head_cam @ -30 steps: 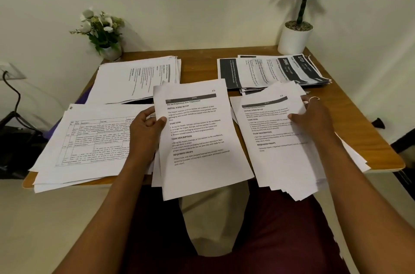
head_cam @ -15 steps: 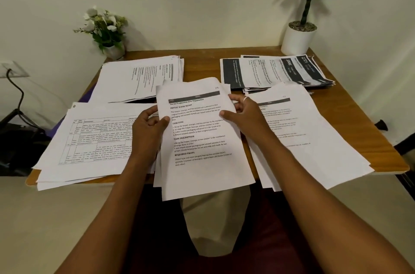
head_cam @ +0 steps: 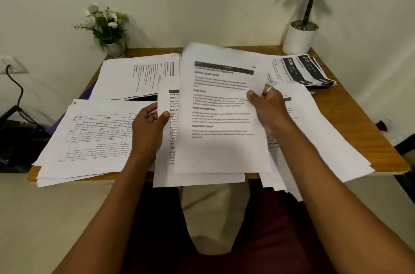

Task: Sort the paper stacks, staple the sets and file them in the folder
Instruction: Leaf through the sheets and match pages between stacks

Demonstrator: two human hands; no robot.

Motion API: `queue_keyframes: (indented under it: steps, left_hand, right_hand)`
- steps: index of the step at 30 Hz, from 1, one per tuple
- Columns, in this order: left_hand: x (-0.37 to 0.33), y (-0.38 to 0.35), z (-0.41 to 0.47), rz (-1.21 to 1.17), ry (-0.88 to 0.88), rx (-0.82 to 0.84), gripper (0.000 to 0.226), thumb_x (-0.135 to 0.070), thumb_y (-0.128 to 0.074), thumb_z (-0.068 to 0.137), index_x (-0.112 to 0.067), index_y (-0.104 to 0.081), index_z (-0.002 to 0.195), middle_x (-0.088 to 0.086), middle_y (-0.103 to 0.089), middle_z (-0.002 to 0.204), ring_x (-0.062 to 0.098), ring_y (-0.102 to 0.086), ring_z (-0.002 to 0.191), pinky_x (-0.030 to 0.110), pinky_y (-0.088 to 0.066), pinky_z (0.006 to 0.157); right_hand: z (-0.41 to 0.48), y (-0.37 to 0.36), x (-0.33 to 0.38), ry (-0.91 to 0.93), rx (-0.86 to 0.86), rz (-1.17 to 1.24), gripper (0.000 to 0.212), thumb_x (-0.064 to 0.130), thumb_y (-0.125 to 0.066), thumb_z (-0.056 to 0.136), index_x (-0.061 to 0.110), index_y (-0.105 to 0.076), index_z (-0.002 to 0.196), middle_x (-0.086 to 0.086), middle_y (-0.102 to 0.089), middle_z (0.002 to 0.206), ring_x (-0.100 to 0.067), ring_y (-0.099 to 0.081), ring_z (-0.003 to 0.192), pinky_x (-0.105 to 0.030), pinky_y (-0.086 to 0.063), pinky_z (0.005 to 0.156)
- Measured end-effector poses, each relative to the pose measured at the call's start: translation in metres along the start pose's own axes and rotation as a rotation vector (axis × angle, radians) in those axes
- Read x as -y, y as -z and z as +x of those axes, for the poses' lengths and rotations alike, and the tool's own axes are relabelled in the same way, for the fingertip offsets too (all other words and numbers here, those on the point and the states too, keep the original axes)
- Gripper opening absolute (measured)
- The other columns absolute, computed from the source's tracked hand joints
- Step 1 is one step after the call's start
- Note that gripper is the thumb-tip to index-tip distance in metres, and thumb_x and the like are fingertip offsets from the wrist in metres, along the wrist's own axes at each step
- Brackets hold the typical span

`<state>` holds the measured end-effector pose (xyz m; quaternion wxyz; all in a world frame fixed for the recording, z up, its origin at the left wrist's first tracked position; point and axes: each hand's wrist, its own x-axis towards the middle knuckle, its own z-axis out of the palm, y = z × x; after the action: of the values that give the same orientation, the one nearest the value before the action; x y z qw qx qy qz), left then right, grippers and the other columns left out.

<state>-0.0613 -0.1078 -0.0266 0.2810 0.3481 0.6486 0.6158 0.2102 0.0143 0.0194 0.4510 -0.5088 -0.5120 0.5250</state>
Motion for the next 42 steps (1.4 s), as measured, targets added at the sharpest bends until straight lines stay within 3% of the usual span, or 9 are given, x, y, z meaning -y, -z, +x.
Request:
queue_keyframes:
  steps: [6, 9, 13, 19, 22, 27, 31, 36, 42]
  left_hand:
    - [0.0, 0.0, -0.001, 0.065, -0.023, 0.014, 0.028, -0.02, -0.063, 0.1, -0.014, -0.069, 0.127, -0.011, -0.076, 0.108, 0.003, -0.072, 0.099, 0.019, -0.058, 0.084]
    - [0.001, -0.001, -0.001, 0.087, -0.023, 0.01, 0.025, -0.022, -0.062, 0.101, -0.016, -0.071, 0.123, -0.012, -0.076, 0.106, 0.002, -0.072, 0.097, 0.022, -0.057, 0.085]
    - [0.0, -0.001, -0.001, 0.1, -0.016, 0.01, 0.024, -0.022, -0.061, 0.101, -0.016, -0.071, 0.123, -0.014, -0.076, 0.104, 0.0, -0.072, 0.096, 0.014, -0.055, 0.077]
    - [-0.001, -0.001, 0.0, 0.102, 0.009, 0.01, 0.024, -0.023, -0.062, 0.101, -0.017, -0.071, 0.123, -0.011, -0.076, 0.108, 0.005, -0.073, 0.097, 0.027, -0.057, 0.086]
    - [-0.003, -0.002, 0.0, 0.114, 0.021, 0.021, 0.025, -0.025, -0.062, 0.101, -0.018, -0.07, 0.123, -0.01, -0.076, 0.111, 0.006, -0.072, 0.1, 0.03, -0.058, 0.088]
    - [-0.028, -0.011, 0.004, 0.035, 0.072, 0.059, 0.022, -0.02, -0.057, 0.103, -0.014, -0.067, 0.123, -0.01, -0.076, 0.104, 0.003, -0.073, 0.092, 0.022, -0.06, 0.079]
    - [-0.066, -0.024, -0.004, -0.067, 0.047, 0.153, 0.017, -0.017, -0.054, 0.105, -0.016, -0.067, 0.116, -0.01, -0.077, 0.1, 0.007, -0.074, 0.091, 0.018, -0.058, 0.069]
    - [-0.084, -0.025, -0.023, -0.182, 0.105, 0.215, 0.023, -0.02, -0.053, 0.105, -0.01, -0.066, 0.122, -0.01, -0.078, 0.096, 0.006, -0.075, 0.087, 0.019, -0.057, 0.066]
    - [-0.074, -0.006, -0.039, -0.226, 0.334, 0.438, 0.029, -0.015, -0.06, 0.099, -0.014, -0.064, 0.128, 0.006, -0.075, 0.117, 0.029, -0.073, 0.105, 0.041, -0.06, 0.079]
  right_hand:
    - [0.016, 0.09, 0.007, 0.005, 0.004, -0.256, 0.021, 0.017, -0.068, 0.097, 0.012, -0.067, 0.117, 0.001, -0.075, 0.106, -0.004, -0.073, 0.085, -0.02, -0.056, 0.076]
    - [0.02, 0.129, -0.001, -0.012, -0.085, -0.439, 0.032, 0.023, -0.071, 0.095, 0.005, -0.066, 0.12, -0.007, -0.073, 0.11, -0.015, -0.069, 0.091, -0.032, -0.056, 0.085]
    - [0.013, 0.149, -0.02, -0.032, -0.213, -0.617, 0.032, 0.026, -0.079, 0.088, 0.007, -0.066, 0.11, -0.01, -0.072, 0.105, -0.02, -0.067, 0.086, -0.029, -0.051, 0.072]
    - [0.014, 0.136, -0.035, 0.036, -0.324, -0.938, 0.058, 0.032, -0.081, 0.085, 0.01, -0.058, 0.133, -0.016, -0.061, 0.133, -0.038, -0.059, 0.118, -0.044, -0.05, 0.09]
    - [0.014, 0.129, -0.031, 0.116, -0.368, -1.078, 0.07, 0.026, -0.084, 0.081, 0.013, -0.05, 0.142, -0.018, -0.048, 0.146, -0.041, -0.042, 0.135, -0.057, -0.033, 0.11]
    - [-0.003, 0.073, -0.005, 0.171, -0.069, -0.603, 0.053, 0.04, -0.074, 0.091, 0.021, -0.058, 0.138, -0.001, -0.063, 0.125, -0.019, -0.06, 0.115, -0.033, -0.05, 0.091]
    - [-0.02, 0.026, 0.008, -0.019, 0.239, -0.287, 0.085, 0.07, -0.068, 0.08, 0.028, -0.045, 0.15, 0.012, -0.066, 0.128, -0.013, -0.064, 0.118, -0.04, -0.05, 0.103]
    - [-0.035, -0.003, 0.009, -0.073, 0.34, 0.083, 0.038, 0.01, -0.077, 0.089, 0.014, -0.065, 0.125, -0.004, -0.075, 0.117, -0.024, -0.071, 0.11, -0.045, -0.056, 0.099]
    - [-0.059, 0.011, 0.016, -0.066, 0.345, 0.153, 0.042, -0.002, -0.075, 0.086, 0.012, -0.065, 0.124, -0.008, -0.075, 0.117, -0.029, -0.072, 0.107, -0.044, -0.059, 0.091]
